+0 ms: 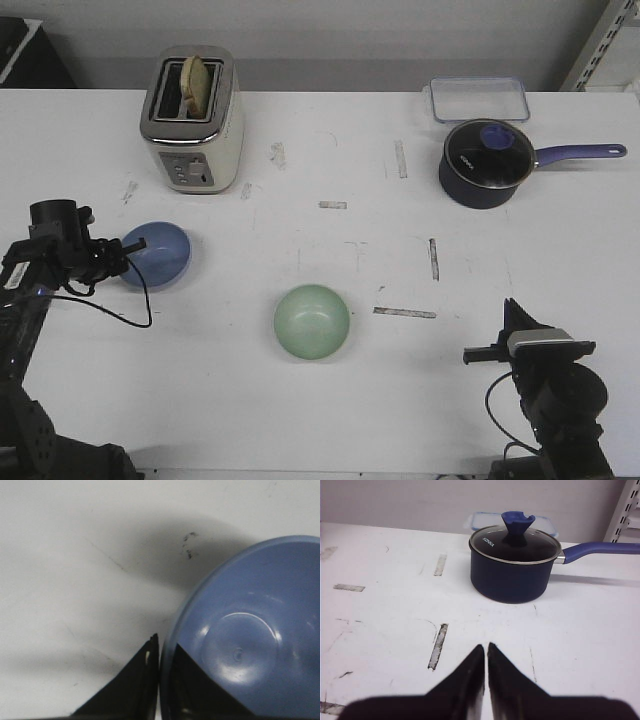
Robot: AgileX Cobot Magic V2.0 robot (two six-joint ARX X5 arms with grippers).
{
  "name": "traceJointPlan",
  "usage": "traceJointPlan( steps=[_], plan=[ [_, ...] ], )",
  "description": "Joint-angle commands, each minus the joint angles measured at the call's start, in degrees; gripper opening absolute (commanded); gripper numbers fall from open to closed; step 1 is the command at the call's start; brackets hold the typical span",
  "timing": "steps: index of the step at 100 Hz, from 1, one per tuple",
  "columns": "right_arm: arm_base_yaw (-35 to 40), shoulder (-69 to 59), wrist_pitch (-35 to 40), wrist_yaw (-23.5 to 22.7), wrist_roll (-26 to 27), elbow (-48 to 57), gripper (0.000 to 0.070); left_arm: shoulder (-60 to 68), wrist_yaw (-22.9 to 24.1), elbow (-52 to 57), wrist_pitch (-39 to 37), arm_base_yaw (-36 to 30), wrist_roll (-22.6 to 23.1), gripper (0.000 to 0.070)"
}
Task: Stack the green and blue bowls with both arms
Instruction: 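Carry the blue bowl with the left gripper and lower it into the green bowl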
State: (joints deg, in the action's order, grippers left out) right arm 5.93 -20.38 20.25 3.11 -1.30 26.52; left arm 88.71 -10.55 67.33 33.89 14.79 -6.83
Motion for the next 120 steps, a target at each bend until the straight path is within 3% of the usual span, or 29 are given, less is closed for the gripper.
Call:
traceJointPlan(
  steps=[1, 36, 58, 87, 120],
  plan=[
    [0.1, -0.3, -0.5, -0.1, -0.2, 0.3, 0.0000, 0.5, -1.8, 3.6, 0.3, 0.2, -0.2, 0.0000],
    [0.1, -0.3, -0.5, -0.1, -0.2, 0.3, 0.0000, -4.0, -10.6, 19.2, 7.0, -6.5, -1.8, 0.0000],
    [0.1, -0.3, -0.5, -0.1, -0.2, 0.3, 0.0000, -7.2, -10.6, 20.4, 9.1, -19.6, -0.3, 0.0000],
    [0.1, -0.3, 0.4, -0.1, -0.2, 0.3, 0.0000, -4.1, -10.2, 20.3, 15.9, -38.1, 9.8, 0.0000],
    [0.1, -0.3, 0.4, -0.1, -0.2, 0.3, 0.0000, 3.9, -10.1, 20.3, 17.2, -45.7, 11.2, 0.0000]
  ],
)
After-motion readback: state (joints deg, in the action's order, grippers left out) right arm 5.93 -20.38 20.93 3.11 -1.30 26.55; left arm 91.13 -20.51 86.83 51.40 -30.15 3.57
